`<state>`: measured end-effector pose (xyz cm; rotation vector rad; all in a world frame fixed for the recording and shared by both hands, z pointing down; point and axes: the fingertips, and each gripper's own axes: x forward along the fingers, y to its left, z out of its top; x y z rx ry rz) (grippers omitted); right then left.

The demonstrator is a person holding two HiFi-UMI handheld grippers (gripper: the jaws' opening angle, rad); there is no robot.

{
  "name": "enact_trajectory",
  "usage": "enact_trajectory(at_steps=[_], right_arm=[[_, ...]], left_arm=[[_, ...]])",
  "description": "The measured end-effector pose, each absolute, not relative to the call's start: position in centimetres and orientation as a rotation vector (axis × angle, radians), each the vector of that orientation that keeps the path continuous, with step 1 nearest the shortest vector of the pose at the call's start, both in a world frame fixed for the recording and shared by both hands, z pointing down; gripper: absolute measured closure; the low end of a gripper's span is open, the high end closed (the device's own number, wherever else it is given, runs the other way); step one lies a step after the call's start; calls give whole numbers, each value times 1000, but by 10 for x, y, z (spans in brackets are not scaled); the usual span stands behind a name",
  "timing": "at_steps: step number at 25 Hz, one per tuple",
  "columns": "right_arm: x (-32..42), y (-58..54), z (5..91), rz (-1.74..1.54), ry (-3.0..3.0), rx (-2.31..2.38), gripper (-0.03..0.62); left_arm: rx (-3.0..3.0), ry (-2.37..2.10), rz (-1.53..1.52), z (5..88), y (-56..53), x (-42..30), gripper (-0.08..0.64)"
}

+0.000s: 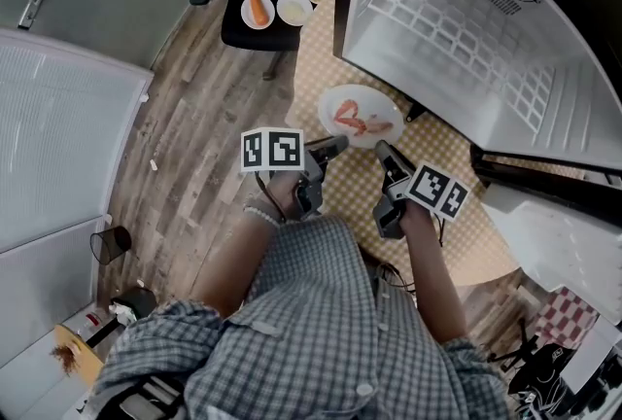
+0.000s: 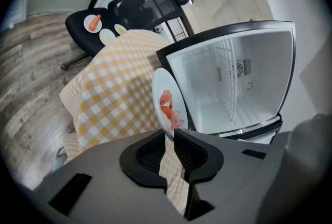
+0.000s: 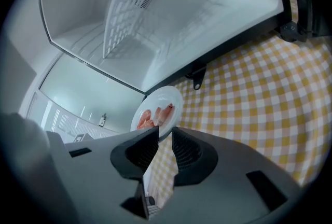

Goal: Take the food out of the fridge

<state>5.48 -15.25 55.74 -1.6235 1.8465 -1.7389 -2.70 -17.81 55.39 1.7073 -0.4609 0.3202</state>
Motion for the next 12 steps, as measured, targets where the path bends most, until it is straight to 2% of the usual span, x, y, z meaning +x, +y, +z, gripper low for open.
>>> enact_trajectory(at_steps=[12], right_arm=[[54,-147,592,-1859,1770,-1671,522]], left_arm=[[1632,-470,403,591,-174,-28,491]])
